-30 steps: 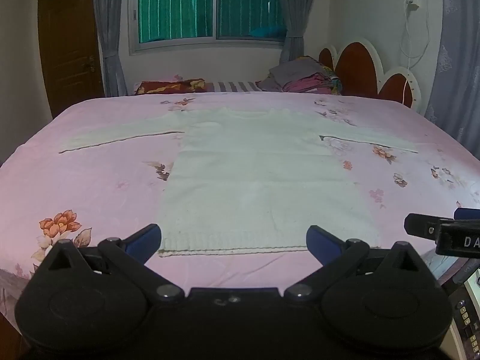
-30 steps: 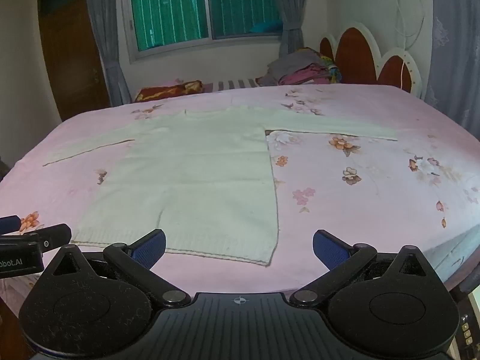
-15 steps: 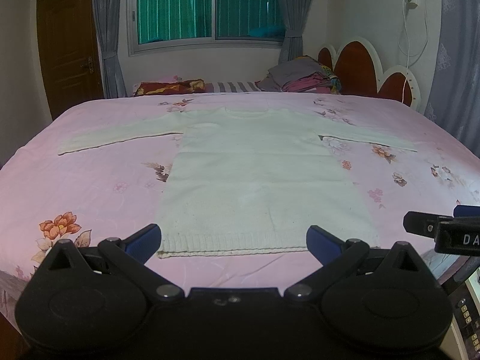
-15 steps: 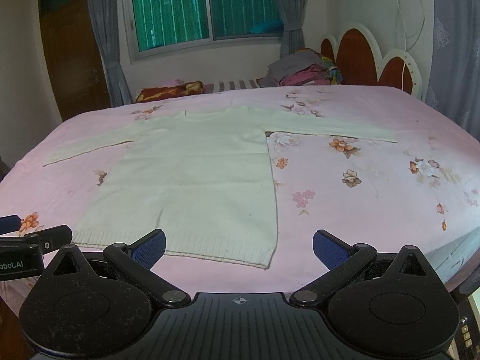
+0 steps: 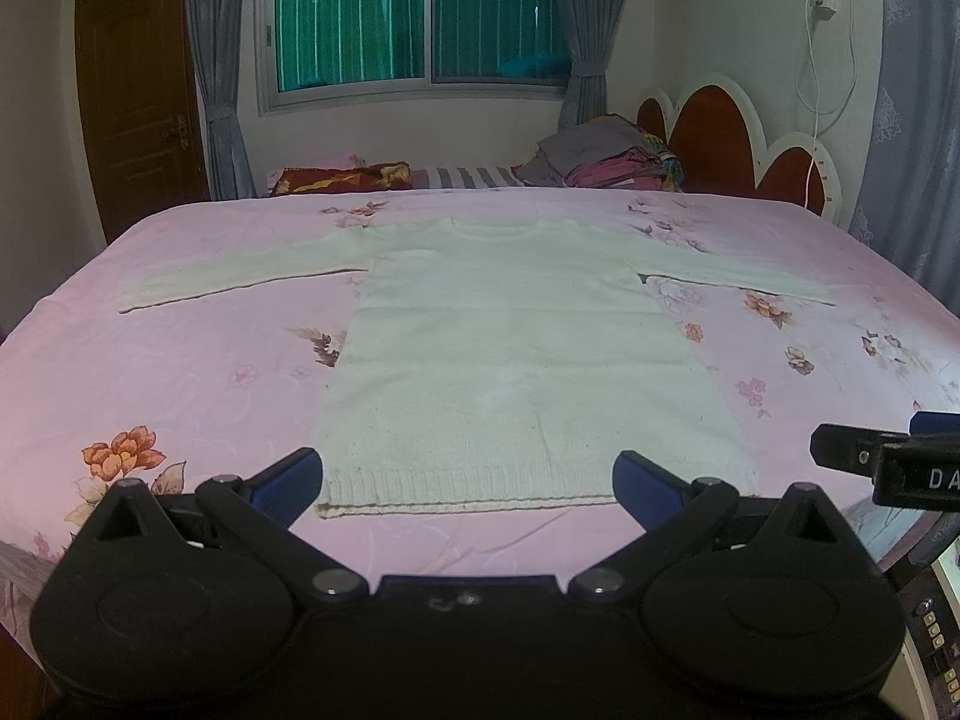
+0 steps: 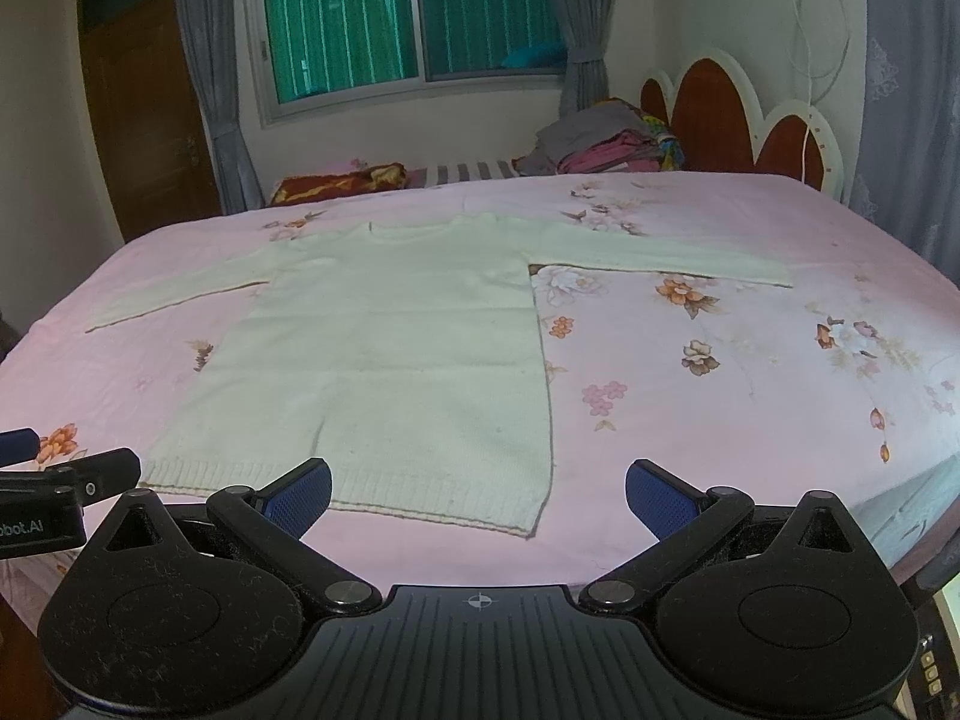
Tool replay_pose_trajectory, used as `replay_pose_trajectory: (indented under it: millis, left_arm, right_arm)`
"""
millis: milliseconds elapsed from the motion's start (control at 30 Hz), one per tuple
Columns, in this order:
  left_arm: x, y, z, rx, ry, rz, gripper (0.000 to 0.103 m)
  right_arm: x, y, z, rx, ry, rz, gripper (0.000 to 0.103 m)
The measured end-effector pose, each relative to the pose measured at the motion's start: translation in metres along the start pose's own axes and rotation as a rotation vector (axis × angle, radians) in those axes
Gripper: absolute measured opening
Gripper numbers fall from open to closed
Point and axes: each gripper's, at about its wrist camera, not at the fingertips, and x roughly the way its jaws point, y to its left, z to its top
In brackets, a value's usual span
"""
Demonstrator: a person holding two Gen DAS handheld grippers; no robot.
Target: Fold small clothes
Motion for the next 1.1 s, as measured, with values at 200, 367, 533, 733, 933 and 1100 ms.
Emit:
replay_pose_trajectory:
  millis: [200,367,533,733,933,1100]
  left_arm:
    - [-0.0004,0.0005,0.0005,0.0,0.004,-0.001,0.103]
    - [-0.0004,0.0001,0.0,-0.002,0.0,0.004,0.103]
    - [0.0001,-0.0014,-0.0025,-0.001,0.0,0.007,0.103]
    - [0.0001,-0.0018,-0.0031,0.001,0.002,0.008,0.103]
    - [0.0,-0.0027,-0.0033,0.0,0.0,0.009,0.103]
    - [0.0006,-0.0025,-0.0034,-0.001,0.002,0.01,0.103]
  right_arm:
    - [0.0004,0.0003,0.0009,-0.001,0.002,-0.001,0.103]
    - [0.0004,0.0003,0.0005,0.0,0.002,-0.001,0.103]
    - [0.0001,0.0005,0.0003,0.002,0.002,-0.002,0.103]
    - [0.0006,0.0003,0.0,0.001,0.002,-0.003,0.103]
    - [0.0011,0.0007,-0.0004,0.0,0.004,-0.002,0.103]
    - [0.0012,0.0009,-0.0012,-0.001,0.003,-0.003,0.103]
